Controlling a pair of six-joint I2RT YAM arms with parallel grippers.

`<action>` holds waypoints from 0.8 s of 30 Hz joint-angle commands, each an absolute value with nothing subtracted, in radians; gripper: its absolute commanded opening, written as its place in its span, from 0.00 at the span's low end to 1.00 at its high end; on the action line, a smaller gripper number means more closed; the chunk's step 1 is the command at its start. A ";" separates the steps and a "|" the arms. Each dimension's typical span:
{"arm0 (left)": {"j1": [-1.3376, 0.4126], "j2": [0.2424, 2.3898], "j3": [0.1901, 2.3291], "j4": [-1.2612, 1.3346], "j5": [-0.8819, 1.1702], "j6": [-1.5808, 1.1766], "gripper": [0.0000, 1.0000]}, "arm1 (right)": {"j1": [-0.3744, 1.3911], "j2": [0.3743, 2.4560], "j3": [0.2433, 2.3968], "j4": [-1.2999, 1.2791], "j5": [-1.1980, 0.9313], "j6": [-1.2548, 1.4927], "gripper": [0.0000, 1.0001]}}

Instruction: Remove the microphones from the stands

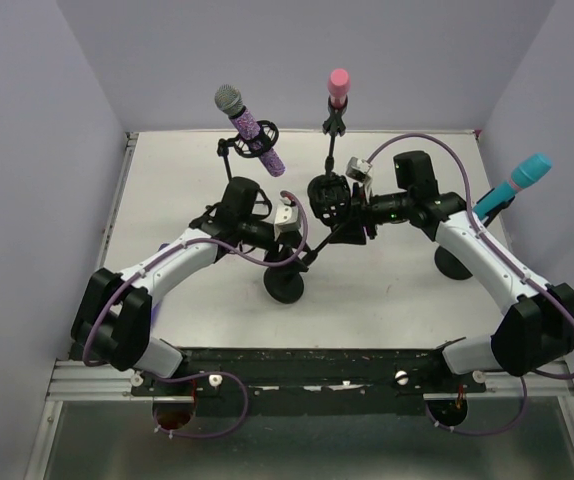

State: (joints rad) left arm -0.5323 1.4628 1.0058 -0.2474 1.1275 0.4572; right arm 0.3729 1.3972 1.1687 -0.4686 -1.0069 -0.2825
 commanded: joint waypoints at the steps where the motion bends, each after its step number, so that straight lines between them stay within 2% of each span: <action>1: -0.558 1.477 0.897 0.049 1.082 0.310 0.57 | 0.374 1.396 1.181 -0.471 -0.971 -0.391 0.01; 5: -0.563 1.499 0.893 0.098 1.010 0.290 0.53 | 0.376 1.401 1.181 -0.463 -0.982 -0.388 0.01; 8: -0.563 1.508 0.888 0.155 0.974 0.256 0.60 | 0.377 1.405 1.186 -0.468 -0.988 -0.394 0.01; 12: -0.566 1.525 0.922 0.080 1.008 0.305 0.54 | 0.379 1.408 1.190 -0.465 -0.982 -0.390 0.01; 15: -0.566 1.520 0.940 -0.039 1.023 0.405 0.39 | 0.379 1.408 1.189 -0.454 -0.973 -0.365 0.01; 17: -0.566 1.513 0.957 -0.142 1.003 0.492 0.10 | 0.379 1.410 1.187 -0.424 -0.963 -0.304 0.00; 18: -0.568 1.497 0.951 -0.158 0.947 0.523 0.00 | 0.379 1.410 1.186 -0.388 -0.953 -0.251 0.01; 19: -0.577 1.464 0.925 -0.114 0.874 0.512 0.00 | 0.379 1.410 1.184 -0.347 -0.934 -0.156 0.01; 21: -0.621 1.346 0.775 0.140 0.546 0.419 0.00 | 0.379 1.433 1.207 -0.278 -0.785 0.116 0.01; 23: -0.698 1.228 0.614 0.449 0.178 0.367 0.00 | 0.373 1.488 1.270 -0.345 -0.669 0.332 0.01; 24: -0.740 1.197 0.559 0.568 0.043 0.350 0.00 | 0.370 1.509 1.287 -0.371 -0.687 0.391 0.01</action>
